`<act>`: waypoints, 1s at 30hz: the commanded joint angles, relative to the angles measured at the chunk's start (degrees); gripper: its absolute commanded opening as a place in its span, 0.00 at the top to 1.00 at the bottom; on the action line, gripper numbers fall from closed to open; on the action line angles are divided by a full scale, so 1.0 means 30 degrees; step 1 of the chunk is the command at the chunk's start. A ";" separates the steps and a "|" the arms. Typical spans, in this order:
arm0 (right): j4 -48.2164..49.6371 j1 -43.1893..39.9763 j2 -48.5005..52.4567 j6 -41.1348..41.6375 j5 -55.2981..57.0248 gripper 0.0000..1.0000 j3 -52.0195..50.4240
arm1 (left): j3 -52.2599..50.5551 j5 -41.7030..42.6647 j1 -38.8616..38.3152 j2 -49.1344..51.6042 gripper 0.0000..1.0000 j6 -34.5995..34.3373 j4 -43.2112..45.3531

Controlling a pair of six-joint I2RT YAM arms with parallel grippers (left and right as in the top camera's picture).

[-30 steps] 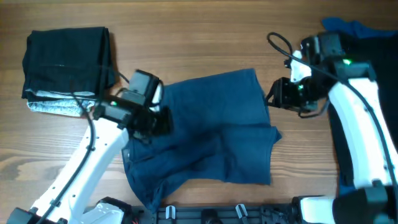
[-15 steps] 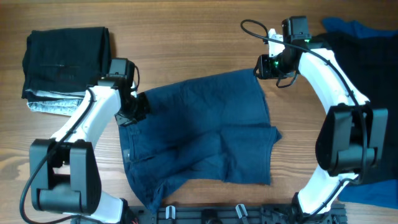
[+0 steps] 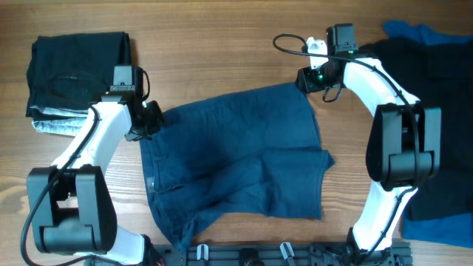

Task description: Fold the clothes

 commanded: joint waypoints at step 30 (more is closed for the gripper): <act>0.0590 0.1326 0.1829 -0.0889 0.2936 0.74 -0.0029 | -0.0357 -0.1705 0.0044 0.2929 0.74 0.0364 0.1778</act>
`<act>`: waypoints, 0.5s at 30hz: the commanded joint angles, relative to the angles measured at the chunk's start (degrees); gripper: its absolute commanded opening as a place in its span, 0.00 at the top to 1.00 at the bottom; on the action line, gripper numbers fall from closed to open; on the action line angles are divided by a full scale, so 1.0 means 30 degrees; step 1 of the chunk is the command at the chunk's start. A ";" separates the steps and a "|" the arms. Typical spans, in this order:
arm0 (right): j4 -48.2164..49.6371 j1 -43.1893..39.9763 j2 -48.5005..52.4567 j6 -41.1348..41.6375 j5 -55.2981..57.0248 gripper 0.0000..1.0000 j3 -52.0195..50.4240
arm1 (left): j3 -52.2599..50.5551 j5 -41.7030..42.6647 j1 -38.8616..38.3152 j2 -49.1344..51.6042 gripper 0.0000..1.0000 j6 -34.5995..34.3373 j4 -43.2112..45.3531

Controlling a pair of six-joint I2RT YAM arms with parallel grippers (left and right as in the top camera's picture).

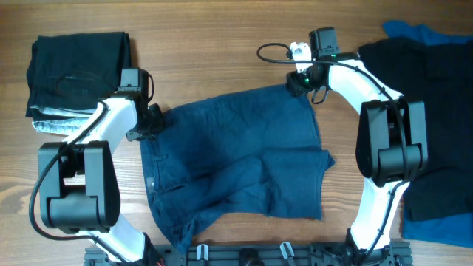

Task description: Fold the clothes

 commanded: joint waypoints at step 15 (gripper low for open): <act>0.1275 -0.0124 0.0882 0.1144 0.2492 0.96 -0.0131 | -0.0168 0.1923 0.0029 0.0430 0.96 0.0095 0.4452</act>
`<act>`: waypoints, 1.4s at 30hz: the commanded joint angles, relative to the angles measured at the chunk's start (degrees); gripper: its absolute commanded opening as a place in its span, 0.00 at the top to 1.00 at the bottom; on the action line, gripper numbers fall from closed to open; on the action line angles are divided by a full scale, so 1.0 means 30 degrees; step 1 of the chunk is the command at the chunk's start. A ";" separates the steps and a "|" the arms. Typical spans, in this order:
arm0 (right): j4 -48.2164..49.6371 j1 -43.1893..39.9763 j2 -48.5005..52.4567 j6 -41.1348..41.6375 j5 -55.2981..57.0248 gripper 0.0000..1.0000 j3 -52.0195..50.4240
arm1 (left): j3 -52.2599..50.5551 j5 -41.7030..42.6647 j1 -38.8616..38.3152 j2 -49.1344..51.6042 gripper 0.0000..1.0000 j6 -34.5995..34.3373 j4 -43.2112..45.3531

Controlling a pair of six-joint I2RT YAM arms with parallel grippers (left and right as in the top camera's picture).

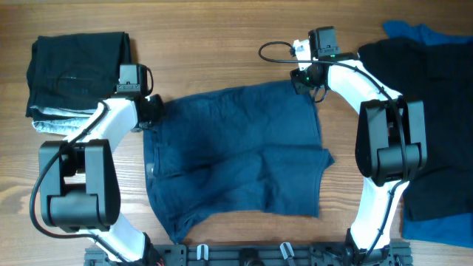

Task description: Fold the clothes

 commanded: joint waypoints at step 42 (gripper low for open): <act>1.7136 -0.2710 0.3767 0.2841 0.1406 0.00 0.0306 | 0.5493 0.1078 -0.1989 0.9260 0.70 0.2550 2.0021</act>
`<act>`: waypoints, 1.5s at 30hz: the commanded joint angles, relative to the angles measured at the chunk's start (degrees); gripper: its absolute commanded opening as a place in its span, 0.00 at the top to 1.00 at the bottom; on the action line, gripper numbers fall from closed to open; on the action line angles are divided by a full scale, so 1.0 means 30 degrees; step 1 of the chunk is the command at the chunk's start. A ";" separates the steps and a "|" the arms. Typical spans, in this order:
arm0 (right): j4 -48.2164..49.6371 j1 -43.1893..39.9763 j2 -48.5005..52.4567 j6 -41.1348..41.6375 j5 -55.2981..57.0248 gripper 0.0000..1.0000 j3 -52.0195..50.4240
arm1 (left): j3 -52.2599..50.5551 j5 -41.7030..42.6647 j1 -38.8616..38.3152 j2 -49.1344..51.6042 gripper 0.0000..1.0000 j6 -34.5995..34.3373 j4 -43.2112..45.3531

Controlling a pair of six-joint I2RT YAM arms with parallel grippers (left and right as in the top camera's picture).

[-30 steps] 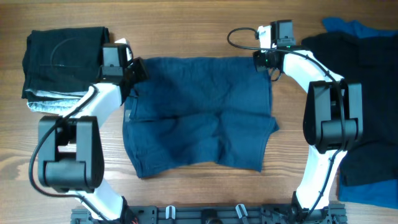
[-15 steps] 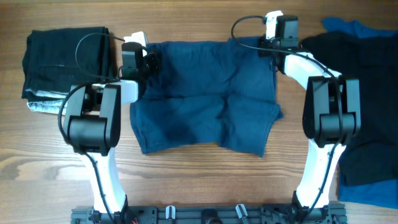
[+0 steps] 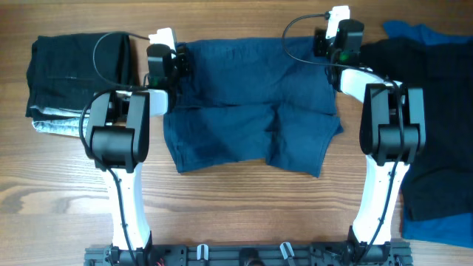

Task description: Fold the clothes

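Note:
In the overhead view a pair of dark blue shorts [image 3: 251, 103] lies spread flat across the far middle of the table, legs toward the near side. My left gripper [image 3: 179, 63] sits at the shorts' far left corner. At the far right corner is my right gripper [image 3: 323, 46]. Each looks shut on the cloth edge, though the fingers themselves are mostly hidden by the wrists. Both arms stretch straight out from the near edge.
A folded stack of black clothes [image 3: 74, 70] lies at the far left with a grey piece [image 3: 55, 125] under it. On the right lies a loose black garment [image 3: 432, 111] over blue cloth [image 3: 417, 33]. Bare wood [image 3: 244, 207] fills the near side.
Both grippers have moved toward the far edge, and the shorts have gone with them. The cloth now lies farther away, squarer and flatter, with both legs showing.
At first the shorts lay crumpled and skewed mid-table, my grippers at their two far corners. Over the two later moments the grippers stayed at those corners and the folds eased. Now the shorts lie spread out near the far edge.

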 commanded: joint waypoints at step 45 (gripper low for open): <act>-2.2272 -0.0044 -1.0032 0.8859 -0.8313 0.95 -1.0564 | -0.8597 0.5909 -0.1515 -1.4688 0.92 -0.3300 -2.4451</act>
